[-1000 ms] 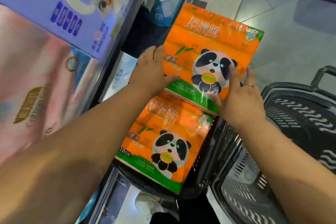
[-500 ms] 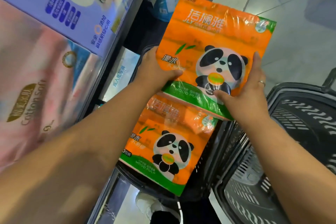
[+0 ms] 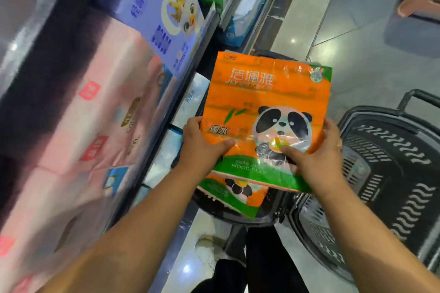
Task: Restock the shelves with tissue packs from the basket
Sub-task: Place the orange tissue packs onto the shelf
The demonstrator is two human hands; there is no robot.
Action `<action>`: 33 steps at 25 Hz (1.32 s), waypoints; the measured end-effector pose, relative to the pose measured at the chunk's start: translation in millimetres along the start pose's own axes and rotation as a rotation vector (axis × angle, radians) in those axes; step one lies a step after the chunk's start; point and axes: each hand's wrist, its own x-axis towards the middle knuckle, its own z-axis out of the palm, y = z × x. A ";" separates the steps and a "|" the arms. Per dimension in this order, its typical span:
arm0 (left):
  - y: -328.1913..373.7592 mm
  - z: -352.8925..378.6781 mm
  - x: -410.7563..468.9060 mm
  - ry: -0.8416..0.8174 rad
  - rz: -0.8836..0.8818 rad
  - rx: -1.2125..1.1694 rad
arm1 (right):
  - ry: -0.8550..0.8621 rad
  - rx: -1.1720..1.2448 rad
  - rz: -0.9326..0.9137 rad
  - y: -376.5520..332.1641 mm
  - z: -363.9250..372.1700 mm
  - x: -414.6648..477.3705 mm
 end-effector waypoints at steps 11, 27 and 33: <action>31.5 -132.3 -191.7 0.079 0.013 -0.198 | -0.089 -0.014 -0.146 -124.1 -48.8 -166.5; 59.4 -245.0 -305.2 0.528 -0.029 -0.297 | -0.547 -0.177 -0.571 -303.4 -16.5 -207.8; 73.6 -261.9 -296.5 0.713 -0.098 -0.352 | -0.764 -0.321 -0.726 -355.0 25.8 -170.2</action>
